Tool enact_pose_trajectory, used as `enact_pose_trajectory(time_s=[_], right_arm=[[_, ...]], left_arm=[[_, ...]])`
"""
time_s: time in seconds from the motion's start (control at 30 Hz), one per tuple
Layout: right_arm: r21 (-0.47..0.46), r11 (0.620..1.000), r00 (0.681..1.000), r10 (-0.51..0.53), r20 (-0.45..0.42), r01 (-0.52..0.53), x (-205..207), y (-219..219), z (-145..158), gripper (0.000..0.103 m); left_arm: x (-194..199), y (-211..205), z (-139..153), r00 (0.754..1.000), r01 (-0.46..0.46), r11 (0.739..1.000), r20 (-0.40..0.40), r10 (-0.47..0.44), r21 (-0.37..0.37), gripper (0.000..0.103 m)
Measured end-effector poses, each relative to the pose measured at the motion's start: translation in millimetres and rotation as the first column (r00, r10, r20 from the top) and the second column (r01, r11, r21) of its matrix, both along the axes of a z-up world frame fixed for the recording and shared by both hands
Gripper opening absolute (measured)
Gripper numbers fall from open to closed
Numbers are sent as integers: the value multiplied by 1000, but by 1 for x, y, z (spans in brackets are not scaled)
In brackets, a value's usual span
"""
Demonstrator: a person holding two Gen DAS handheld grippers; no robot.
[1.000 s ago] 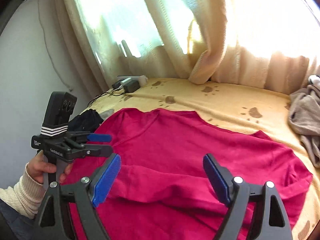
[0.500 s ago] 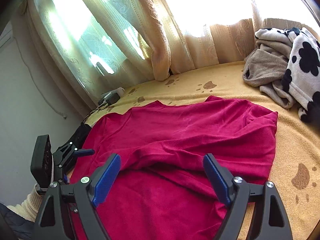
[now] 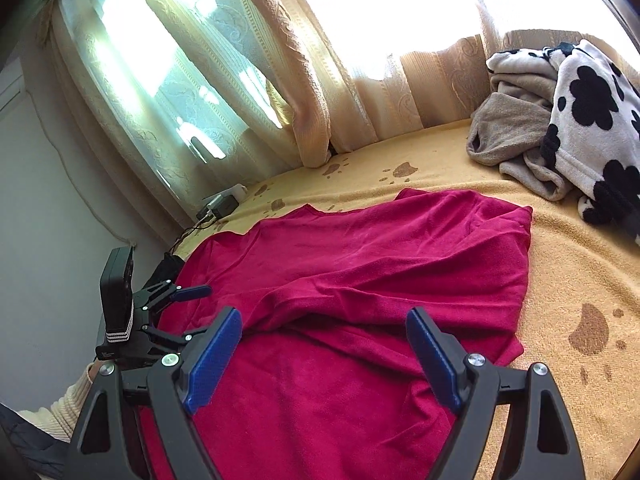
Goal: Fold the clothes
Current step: 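Grasp the folded sleeve cuff with the left gripper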
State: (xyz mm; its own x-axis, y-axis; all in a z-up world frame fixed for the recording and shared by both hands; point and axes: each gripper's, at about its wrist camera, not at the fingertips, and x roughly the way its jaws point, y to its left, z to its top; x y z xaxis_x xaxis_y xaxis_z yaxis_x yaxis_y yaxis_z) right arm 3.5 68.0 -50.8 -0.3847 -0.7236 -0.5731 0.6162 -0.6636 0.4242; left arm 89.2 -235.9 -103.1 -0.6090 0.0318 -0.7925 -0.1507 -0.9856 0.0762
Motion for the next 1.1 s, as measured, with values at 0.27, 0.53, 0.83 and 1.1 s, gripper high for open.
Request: enact_pose_trajectory(time_s=[0.27,0.53,0.83,1.1], right_arm=[[40,997,998,-62,-30,63,1,18,-3,86],[79,989,990,-121,-65,126,2,36,-5,86],[158,985,996,-56,-66,66,-2,23,-17,86],[227,974,999,37,-30,-29,-7,0,-33,86]], left_arm=[[-4,-8,0,1000,-19,999,-1,19,43,13],[-13,-48,40,980,-160,984,-105,168,79,12],[-11,-65,31,972,-223,975,-74,223,12,12],[-13,-60,20,978,-202,979,-43,203,15,13]])
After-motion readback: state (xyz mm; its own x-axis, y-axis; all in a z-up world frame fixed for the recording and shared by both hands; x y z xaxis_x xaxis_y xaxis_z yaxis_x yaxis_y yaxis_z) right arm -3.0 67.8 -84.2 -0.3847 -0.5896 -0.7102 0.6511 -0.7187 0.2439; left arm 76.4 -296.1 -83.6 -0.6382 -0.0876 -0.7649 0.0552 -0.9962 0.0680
